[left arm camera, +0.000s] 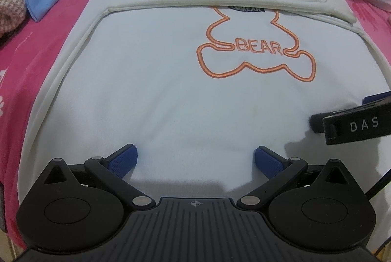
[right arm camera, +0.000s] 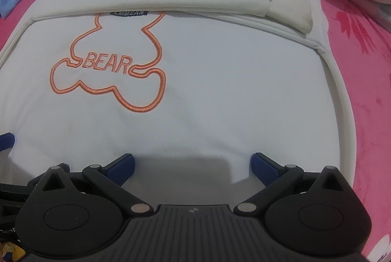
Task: Fold clothes
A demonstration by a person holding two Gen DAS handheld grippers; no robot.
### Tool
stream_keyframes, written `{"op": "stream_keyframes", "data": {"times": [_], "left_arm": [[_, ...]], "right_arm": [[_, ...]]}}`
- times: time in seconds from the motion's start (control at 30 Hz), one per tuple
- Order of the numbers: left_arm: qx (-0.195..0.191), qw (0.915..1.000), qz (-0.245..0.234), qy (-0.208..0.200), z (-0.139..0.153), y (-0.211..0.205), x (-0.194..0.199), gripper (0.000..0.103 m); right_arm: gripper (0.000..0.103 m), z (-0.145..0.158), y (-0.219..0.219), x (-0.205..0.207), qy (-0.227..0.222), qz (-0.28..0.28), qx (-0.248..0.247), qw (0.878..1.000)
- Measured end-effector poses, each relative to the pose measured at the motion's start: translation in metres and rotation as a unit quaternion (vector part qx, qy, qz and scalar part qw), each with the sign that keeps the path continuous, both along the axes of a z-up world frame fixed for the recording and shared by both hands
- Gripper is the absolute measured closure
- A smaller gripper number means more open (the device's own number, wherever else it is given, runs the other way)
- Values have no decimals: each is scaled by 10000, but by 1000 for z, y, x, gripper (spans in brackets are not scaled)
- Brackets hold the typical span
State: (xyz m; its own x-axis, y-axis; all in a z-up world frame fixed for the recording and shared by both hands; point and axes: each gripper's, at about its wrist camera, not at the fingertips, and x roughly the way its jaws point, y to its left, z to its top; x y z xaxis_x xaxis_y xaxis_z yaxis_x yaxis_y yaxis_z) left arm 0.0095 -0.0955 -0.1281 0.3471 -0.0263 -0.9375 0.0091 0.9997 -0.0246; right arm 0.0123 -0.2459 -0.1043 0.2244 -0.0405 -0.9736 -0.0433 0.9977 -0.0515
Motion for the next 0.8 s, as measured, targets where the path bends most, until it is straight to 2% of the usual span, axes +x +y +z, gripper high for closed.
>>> {"op": "stream_keyframes", "data": {"times": [0.23, 0.4, 0.5, 0.63, 0.8], "left_arm": [[45, 9998, -69, 181, 1, 0, 7, 0], [-111, 9998, -139, 29, -1, 6, 5, 0], [-120, 9998, -112, -71, 0, 7, 3, 0], [-47, 9998, -116, -145, 1, 4, 1, 0], [-64, 9999, -59, 88, 3, 5, 12, 0]], "right_arm": [[0, 1, 0, -2, 14, 46, 18, 10000], [0, -5, -1, 11, 299, 54, -27, 9995], [0, -6, 0, 13, 315, -187, -44, 9993], [0, -6, 10, 2, 42, -539, -288, 9981], [0, -4, 8, -17, -330, -894, -201, 9952]]}}
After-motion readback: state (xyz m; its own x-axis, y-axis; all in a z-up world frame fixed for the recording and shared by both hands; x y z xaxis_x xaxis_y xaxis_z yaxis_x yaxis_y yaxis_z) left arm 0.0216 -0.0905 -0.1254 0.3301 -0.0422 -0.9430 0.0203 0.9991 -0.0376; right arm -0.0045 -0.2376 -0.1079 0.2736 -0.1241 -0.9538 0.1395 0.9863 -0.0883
